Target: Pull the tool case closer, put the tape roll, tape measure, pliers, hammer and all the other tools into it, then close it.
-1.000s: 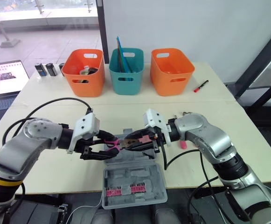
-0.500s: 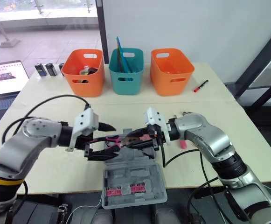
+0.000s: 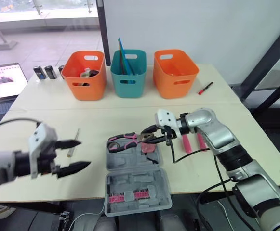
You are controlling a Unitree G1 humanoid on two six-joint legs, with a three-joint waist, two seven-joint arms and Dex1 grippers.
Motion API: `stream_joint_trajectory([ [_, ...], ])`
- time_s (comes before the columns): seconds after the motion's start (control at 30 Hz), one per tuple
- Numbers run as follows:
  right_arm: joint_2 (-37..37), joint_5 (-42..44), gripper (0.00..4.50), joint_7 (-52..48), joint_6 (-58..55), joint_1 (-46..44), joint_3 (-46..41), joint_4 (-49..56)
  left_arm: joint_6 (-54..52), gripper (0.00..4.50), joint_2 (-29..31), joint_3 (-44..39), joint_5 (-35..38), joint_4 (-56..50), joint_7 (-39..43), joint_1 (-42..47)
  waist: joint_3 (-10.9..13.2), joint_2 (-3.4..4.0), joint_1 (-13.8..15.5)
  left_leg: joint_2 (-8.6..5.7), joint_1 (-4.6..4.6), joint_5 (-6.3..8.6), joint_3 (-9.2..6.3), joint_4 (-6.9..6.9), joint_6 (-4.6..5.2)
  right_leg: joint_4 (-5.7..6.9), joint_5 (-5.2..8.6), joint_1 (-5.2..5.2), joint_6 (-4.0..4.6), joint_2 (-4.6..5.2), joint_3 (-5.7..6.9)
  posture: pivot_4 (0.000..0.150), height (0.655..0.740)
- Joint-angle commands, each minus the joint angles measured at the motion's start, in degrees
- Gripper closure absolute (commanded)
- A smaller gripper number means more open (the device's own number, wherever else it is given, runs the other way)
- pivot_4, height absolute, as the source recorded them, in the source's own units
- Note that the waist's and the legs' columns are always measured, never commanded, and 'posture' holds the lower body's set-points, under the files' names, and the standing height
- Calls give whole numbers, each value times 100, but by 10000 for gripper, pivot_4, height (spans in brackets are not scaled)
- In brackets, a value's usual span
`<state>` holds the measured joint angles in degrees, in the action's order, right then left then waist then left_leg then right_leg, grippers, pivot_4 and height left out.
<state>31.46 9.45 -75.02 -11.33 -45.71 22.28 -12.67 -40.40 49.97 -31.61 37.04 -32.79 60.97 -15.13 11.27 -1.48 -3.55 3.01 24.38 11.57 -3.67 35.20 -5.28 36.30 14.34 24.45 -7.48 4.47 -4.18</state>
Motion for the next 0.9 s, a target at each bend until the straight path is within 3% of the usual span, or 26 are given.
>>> stream_joint_trajectory([
  [0.03, -171, -75, 35459, -147, 203, -35, 48, -65, 515, 0, -210, -349, -348, -449, -64, -687, 0, 0, 1, 0, 0, 0, 0, 1, 0, 1, 0, -1, 0, 0, 0, 1500, 7344],
  [0.3, -381, -362, 35459, -110, 424, 197, 181, -499, 1158, 0, -801, -250, -325, -425, -301, -992, -5, -7, 15, -1, -8, -1, 0, 5, -2, -1, -3, -11, 9, 1, 0, 1500, 7344],
  [0.9, -1137, -982, 35459, -45, 1132, -93, 346, -1913, 1497, 0, -435, -5, -443, -134, -287, -718, -4, -6, -60, -1, -20, -1, 1, -1, -2, 4, -3, -13, 8, -1, -1, 1500, 7344],
])
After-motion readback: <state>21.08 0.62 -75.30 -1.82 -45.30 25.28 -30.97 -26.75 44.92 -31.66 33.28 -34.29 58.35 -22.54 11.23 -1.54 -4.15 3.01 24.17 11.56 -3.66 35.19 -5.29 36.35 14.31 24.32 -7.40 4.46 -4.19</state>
